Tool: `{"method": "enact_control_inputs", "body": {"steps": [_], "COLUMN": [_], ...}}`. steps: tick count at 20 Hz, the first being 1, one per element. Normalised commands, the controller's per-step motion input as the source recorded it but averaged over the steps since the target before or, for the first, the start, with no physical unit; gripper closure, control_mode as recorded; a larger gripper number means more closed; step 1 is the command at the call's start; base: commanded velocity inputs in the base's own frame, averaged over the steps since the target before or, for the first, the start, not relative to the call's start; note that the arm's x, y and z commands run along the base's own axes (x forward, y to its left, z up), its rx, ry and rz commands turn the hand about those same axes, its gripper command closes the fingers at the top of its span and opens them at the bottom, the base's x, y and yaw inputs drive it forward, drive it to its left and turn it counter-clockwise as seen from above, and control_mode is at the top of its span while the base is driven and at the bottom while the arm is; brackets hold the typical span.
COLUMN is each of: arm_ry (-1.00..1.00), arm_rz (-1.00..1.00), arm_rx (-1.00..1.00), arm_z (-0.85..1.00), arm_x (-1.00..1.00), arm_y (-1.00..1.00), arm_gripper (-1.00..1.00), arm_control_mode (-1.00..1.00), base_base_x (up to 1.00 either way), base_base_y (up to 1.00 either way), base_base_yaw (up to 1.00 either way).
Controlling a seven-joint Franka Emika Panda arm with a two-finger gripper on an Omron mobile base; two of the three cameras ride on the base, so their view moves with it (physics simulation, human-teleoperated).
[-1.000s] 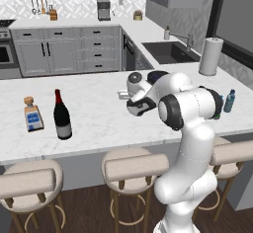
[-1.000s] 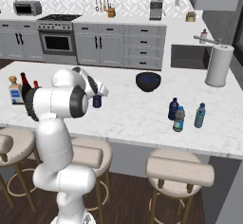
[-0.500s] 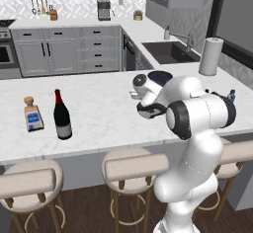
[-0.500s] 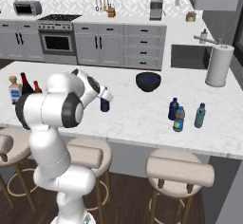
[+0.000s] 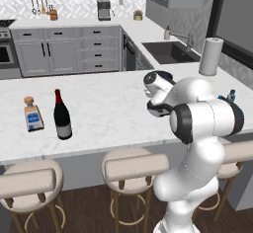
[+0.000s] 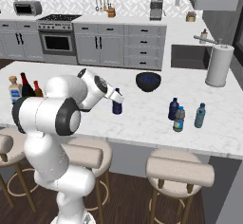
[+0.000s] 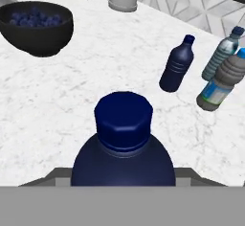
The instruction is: Move the plastic bottles in the middle to the plastics group, and the glass bottles in the middle to the glass group.
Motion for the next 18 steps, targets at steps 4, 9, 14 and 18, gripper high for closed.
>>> {"method": "enact_control_inputs", "body": {"steps": [4,9,14,18], "arm_ry": [0.04,0.09,0.06,0.01], "arm_rz": [-0.09,-0.06,-0.01,0.0], "arm_rx": [-0.1,-0.15,-0.05,0.0], "arm_z": [0.04,0.0,-0.1,-0.23], "arm_x": [-0.14,-0.01,0.0,0.05], "arm_y": [-0.72,-0.74,-0.62,-0.46], "arm_gripper": [1.0,1.0,1.0,1.0], "arm_control_mode": [-1.0,-1.0,-1.0,-1.0], "base_base_x": [0.0,0.0,0.0,0.0], "base_base_y": [0.0,0.0,0.0,0.0], "base_base_yaw": [0.0,0.0,0.0,0.0]}}
